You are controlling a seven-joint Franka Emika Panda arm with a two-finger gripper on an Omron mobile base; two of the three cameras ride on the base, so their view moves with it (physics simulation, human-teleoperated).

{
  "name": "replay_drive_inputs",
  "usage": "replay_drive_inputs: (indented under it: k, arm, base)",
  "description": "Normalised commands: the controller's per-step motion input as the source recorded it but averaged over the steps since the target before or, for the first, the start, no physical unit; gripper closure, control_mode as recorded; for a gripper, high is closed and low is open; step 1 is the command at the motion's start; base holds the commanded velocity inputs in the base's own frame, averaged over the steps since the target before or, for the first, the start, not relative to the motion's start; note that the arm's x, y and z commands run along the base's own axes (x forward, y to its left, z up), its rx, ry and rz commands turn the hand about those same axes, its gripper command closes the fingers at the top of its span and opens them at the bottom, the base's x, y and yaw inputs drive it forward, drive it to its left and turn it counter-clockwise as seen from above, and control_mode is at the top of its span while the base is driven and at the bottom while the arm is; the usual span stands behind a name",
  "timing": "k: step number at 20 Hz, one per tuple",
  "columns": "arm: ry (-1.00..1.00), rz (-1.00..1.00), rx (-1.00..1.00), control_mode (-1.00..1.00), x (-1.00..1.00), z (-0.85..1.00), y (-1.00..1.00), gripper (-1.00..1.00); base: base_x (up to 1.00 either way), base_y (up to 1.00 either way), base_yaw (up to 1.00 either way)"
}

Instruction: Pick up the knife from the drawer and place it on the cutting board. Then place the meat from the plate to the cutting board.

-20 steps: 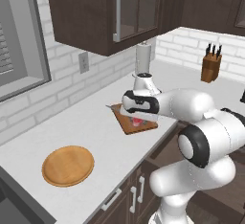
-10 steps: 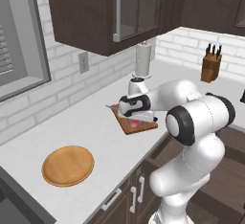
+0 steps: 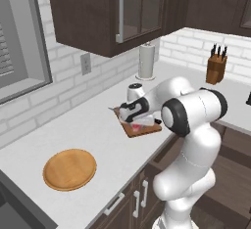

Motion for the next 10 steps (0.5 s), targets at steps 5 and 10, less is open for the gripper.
replay_drive_inputs:
  k: [5,10]
  arm:
    - [0.00,0.01,0.00,-1.00,0.01,-0.33,0.00,1.00]
    - [0.00,0.01,0.00,-1.00,0.05,-0.19,0.00,1.00]
  base:
    - [0.00,0.00,0.00]
    - [0.00,0.00,0.00]
